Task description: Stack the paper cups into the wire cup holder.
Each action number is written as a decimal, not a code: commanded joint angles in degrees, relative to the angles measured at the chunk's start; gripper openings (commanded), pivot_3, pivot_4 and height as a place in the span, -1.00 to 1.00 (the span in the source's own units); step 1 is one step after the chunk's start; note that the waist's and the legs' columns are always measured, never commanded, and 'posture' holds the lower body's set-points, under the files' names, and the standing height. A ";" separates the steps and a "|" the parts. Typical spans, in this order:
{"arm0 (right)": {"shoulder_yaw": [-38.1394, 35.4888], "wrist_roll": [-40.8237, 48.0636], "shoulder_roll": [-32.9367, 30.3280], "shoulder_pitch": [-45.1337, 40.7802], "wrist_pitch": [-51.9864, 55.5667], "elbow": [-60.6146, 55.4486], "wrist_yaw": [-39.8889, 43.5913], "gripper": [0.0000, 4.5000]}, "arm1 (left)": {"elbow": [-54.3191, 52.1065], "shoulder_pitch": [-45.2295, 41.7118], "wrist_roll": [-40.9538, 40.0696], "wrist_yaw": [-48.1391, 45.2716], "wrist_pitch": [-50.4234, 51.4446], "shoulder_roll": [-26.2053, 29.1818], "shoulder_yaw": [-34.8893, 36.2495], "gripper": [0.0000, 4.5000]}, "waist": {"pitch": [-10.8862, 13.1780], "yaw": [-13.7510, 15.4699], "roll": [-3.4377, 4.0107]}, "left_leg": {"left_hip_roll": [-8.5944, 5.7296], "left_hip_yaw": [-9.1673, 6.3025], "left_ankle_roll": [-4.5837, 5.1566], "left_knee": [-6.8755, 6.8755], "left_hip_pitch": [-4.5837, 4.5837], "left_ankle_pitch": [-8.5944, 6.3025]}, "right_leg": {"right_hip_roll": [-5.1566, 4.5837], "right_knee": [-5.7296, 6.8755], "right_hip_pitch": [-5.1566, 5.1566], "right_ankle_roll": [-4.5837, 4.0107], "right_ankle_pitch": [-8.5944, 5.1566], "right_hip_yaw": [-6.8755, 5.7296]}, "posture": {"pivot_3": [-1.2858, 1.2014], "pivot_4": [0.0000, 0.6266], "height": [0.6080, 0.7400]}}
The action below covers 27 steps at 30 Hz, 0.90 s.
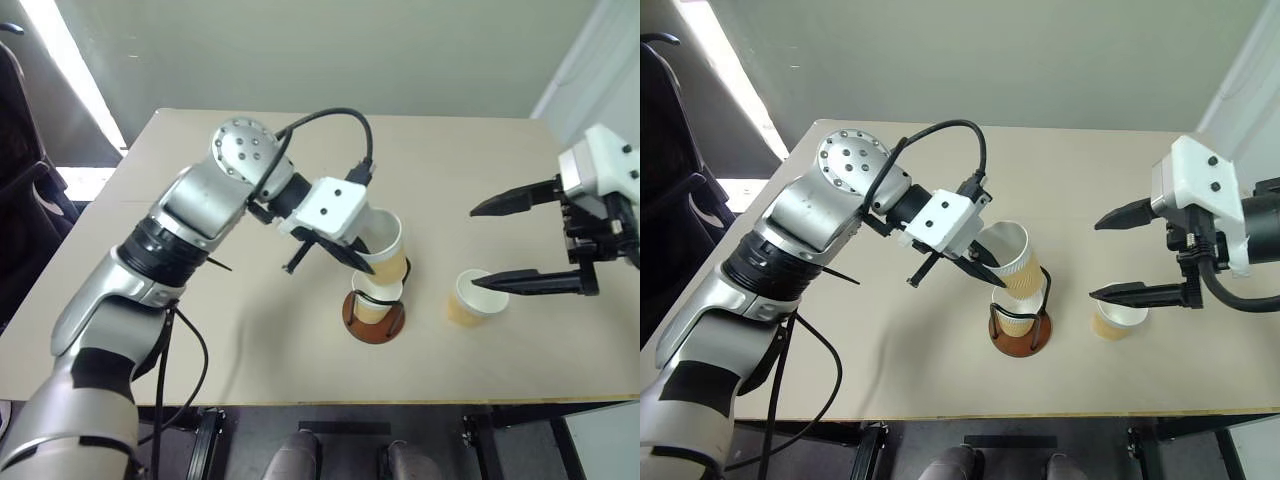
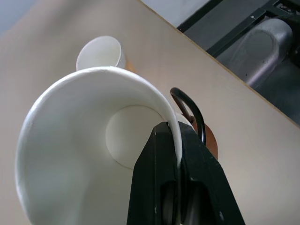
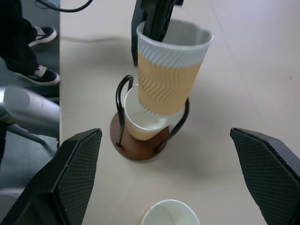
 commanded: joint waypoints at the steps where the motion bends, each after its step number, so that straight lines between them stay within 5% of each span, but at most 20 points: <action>1: -4.28 1.03 -2.86 -0.68 0.59 0.03 0.10 0.99 | -0.34 -1.76 -0.52 -2.29 -1.65 0.02 0.22 -1.00 | 0.00 0.04 0.00 | 0.00 0.00 0.00 0.00 -0.01 0.00 | 0.00 0.00 -0.01 0.01 0.00 0.00 | 0.03 -0.52 1.00; 20: -8.16 5.17 -6.56 -1.40 3.27 -0.42 -3.24 0.99 | 0.45 -0.07 2.16 -2.28 -7.34 -0.44 -3.03 -1.00 | 0.00 0.46 0.00 | -0.01 0.00 0.01 0.01 -0.04 -0.01 | 0.00 -0.01 -0.01 0.09 -0.03 0.00 | 0.03 -0.52 1.00; 27: -7.69 4.67 -6.53 -0.76 2.27 -0.02 -3.44 1.00 | 0.67 0.23 3.27 -2.29 -6.41 -2.30 -1.01 -0.13 | 0.00 0.58 0.00 | -0.01 0.01 0.04 0.07 -0.06 -0.03 | 0.00 0.02 -0.02 0.10 -0.04 0.00 | 0.03 -0.52 1.00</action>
